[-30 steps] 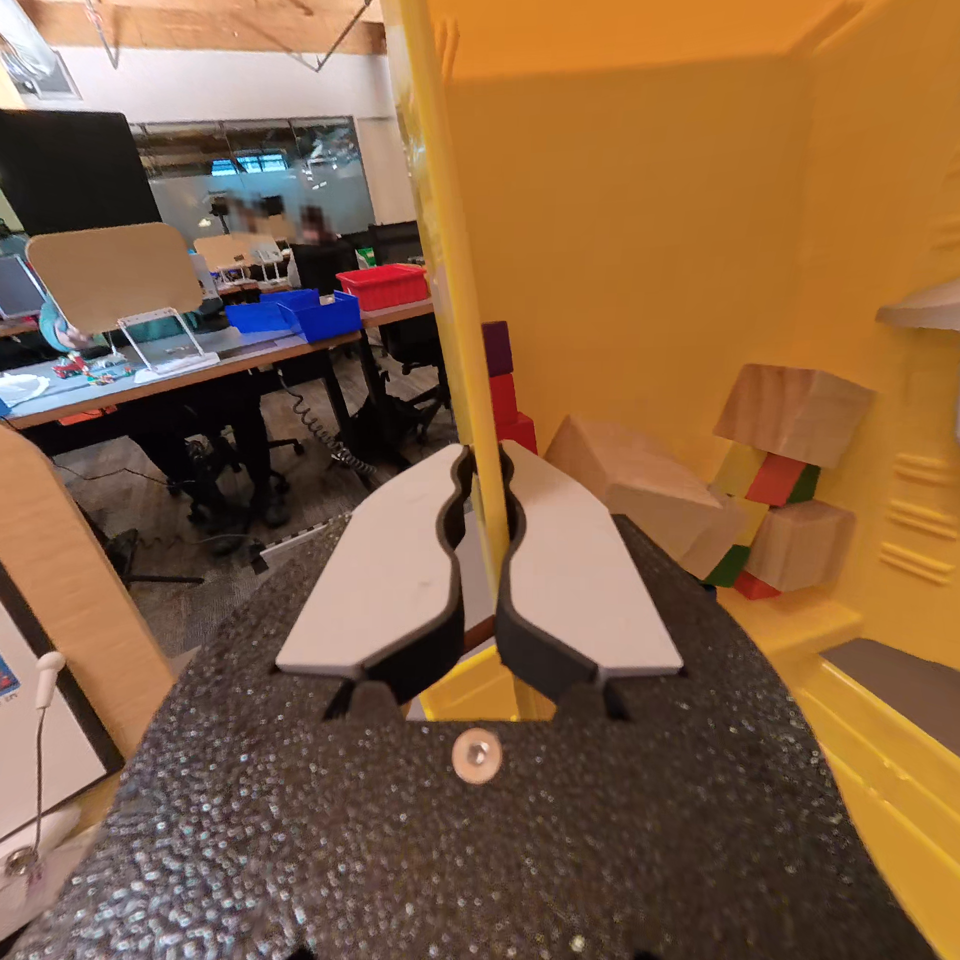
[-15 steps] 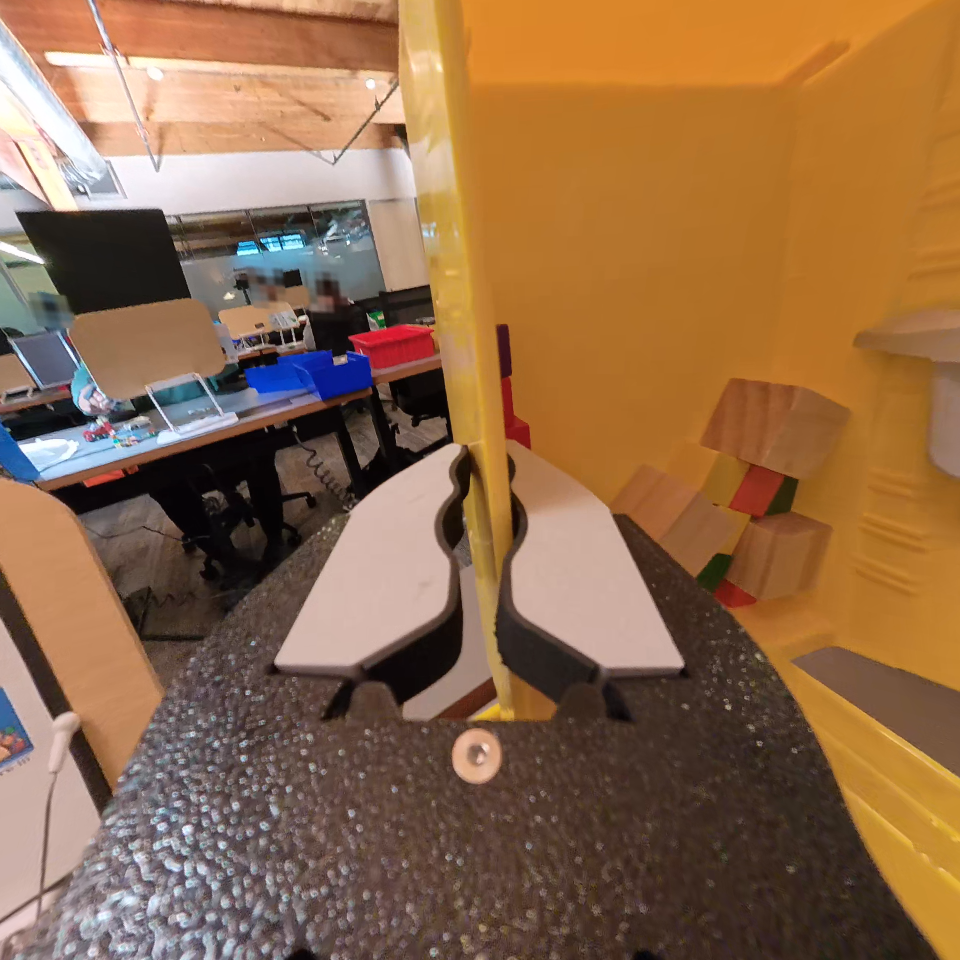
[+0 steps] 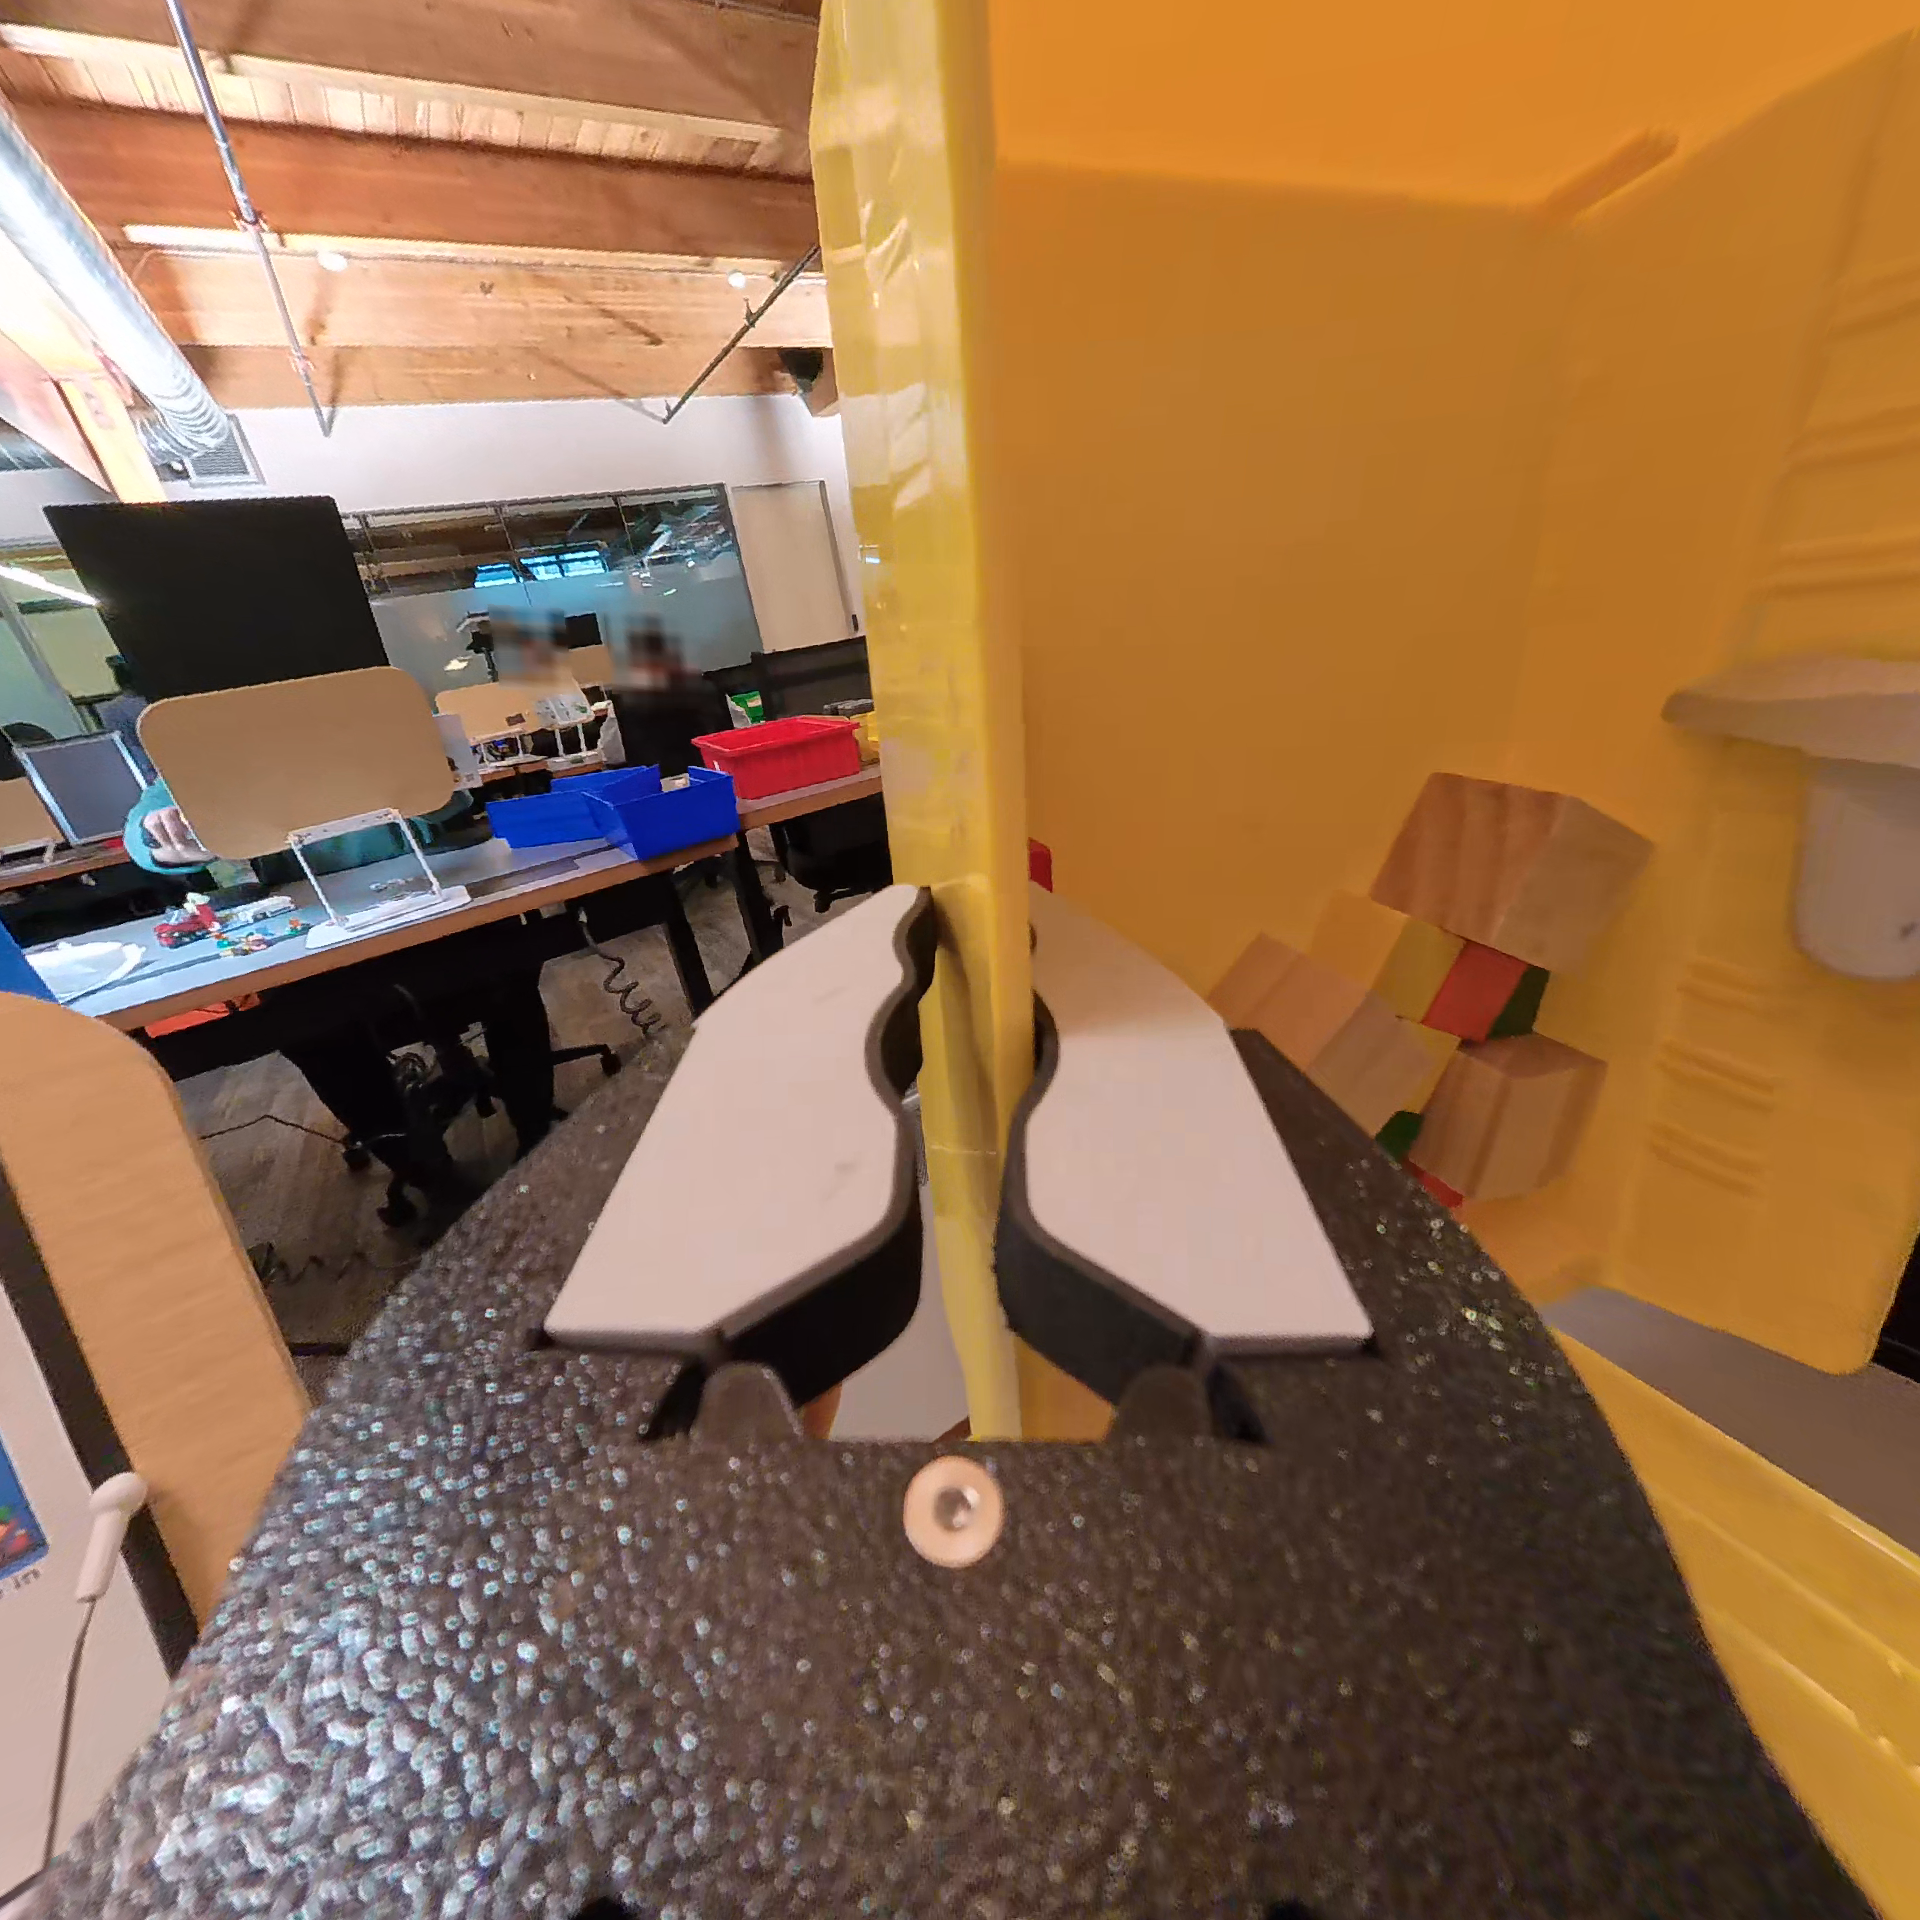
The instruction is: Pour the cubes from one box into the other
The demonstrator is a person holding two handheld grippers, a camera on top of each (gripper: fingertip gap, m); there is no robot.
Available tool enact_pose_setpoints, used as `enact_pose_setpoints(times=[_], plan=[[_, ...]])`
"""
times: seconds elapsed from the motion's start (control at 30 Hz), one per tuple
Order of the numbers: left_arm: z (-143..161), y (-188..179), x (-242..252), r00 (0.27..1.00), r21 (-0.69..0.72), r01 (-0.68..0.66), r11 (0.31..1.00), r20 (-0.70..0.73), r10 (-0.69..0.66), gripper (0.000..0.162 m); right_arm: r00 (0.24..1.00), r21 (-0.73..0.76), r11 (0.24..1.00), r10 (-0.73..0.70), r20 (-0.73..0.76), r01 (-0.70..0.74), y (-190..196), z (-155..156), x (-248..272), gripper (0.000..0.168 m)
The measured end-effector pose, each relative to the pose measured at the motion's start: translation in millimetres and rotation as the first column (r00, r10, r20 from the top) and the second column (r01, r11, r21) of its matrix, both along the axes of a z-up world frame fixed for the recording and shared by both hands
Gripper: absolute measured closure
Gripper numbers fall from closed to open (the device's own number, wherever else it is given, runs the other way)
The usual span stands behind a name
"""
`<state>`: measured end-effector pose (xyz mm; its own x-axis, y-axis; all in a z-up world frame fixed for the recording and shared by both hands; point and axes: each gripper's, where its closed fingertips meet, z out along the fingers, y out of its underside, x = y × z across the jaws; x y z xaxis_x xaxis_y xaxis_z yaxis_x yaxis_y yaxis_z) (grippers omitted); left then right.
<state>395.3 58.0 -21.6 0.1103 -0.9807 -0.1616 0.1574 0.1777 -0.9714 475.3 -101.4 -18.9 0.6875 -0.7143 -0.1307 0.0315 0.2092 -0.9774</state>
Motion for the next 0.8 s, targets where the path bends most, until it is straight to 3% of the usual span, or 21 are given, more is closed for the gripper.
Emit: enact_pose_setpoints(times=[0.4, 0.8], plan=[[16.5, -5.2, -4.9, 0.998, 0.037, 0.005, 0.999, 0.056, -0.007, 0.151, 0.999, 0.069, 0.997, 0.023, 0.036, -0.026, -2.2, 8.8, -1.4, 0.161], [-0.8, -6.0, -3.3, 0.999, 0.03, 0.018, 0.999, 0.035, -0.019, 0.149, 0.999, 0.039, 0.999, 0.03, 0.036, -0.031, -3.0, 0.6, -0.5, 0.16]])
